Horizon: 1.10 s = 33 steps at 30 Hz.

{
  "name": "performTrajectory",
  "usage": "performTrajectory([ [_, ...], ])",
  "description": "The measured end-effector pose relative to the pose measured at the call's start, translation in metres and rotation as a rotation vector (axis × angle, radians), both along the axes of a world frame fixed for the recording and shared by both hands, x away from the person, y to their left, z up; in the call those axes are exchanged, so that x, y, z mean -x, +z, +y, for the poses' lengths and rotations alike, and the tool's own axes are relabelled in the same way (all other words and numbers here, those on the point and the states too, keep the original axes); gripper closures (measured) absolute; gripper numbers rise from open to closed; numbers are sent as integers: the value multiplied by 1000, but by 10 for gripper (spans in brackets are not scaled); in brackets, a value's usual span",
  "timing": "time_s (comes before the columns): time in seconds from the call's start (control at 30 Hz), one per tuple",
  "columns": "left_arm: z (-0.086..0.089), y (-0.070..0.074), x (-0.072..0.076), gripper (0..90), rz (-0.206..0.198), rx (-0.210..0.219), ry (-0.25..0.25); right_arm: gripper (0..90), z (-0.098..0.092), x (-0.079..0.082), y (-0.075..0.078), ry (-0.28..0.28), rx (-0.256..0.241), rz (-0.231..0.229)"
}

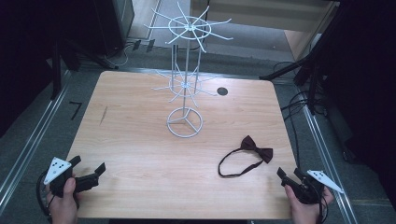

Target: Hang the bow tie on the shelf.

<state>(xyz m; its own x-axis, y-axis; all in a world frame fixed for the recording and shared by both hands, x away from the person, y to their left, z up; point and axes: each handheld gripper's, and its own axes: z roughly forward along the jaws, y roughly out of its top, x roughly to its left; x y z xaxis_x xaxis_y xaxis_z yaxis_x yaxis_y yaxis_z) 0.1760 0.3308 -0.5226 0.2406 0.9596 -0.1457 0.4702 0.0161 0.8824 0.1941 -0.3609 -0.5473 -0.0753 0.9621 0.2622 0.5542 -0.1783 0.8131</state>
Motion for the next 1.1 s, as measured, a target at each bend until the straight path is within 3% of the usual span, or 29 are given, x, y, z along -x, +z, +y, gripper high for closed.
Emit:
performTrajectory([
  [0.43,-1,0,0,4,7,-6,5,222,26,-37,26,149,105,181],
  [0.6,-1,0,-1,4,12,-10,7,235,31,-56,36,204,145,288],
  [0.73,-1,0,-1,4,11,-3,10,226,41,-73,48,246,203,356],
  [0.93,1,0,0,4,5,8,6,201,67,-98,71,399,326,447],
  [1.1,1,0,-1,4,9,6,5,135,90,-115,76,471,412,536],
])
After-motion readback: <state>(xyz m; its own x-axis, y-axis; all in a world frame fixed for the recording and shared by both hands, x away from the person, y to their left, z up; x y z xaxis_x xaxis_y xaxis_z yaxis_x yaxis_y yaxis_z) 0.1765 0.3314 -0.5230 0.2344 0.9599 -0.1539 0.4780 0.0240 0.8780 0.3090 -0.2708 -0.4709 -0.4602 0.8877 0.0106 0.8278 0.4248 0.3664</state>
